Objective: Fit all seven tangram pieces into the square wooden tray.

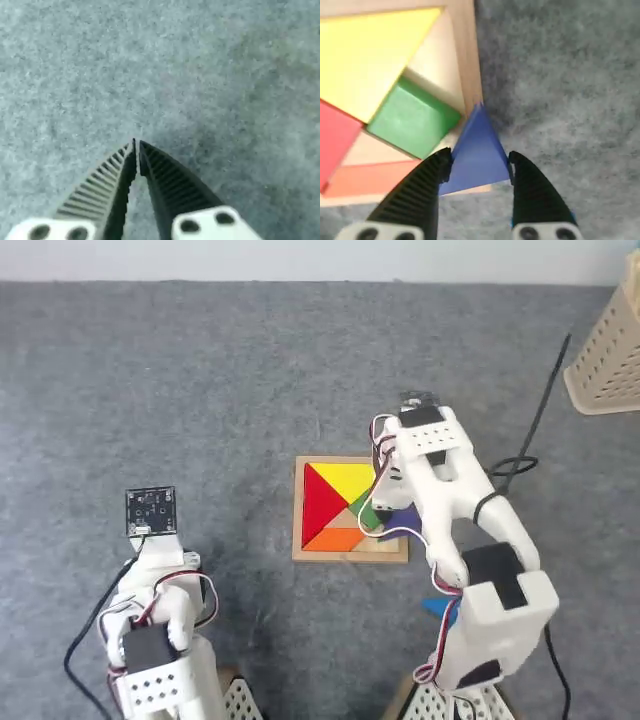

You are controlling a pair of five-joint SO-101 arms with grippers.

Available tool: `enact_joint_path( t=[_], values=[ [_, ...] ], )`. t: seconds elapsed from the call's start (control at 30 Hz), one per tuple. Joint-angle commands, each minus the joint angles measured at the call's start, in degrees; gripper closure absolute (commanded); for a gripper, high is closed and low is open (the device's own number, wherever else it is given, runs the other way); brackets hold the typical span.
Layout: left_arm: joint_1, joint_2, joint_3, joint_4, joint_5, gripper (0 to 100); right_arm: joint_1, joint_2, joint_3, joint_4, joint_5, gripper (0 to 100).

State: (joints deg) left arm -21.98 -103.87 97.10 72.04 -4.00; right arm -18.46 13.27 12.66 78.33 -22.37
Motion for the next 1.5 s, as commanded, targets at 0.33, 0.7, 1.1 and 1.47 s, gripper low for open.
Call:
enact_joint_path(
  t=[0.33, 0.7, 1.1, 1.47],
  values=[
    [0.2, -0.8, -0.6, 0.4, 0.5, 99, -9.9, -1.5, -4.4, -0.2, -7.1, 91.6],
    [0.2, -0.8, -0.6, 0.4, 0.5, 99, -11.0, -0.9, -4.2, 1.0, -6.7, 81.2],
    [0.2, -0.8, -0.6, 0.4, 0.5, 99, -6.8, -4.6, -5.9, 2.2, -6.4, 82.3],
    [0.2, -0.8, -0.6, 0.4, 0.5, 99, -9.5, -35.6, 16.6, -9.5, 26.0, 99.2]
  ],
)
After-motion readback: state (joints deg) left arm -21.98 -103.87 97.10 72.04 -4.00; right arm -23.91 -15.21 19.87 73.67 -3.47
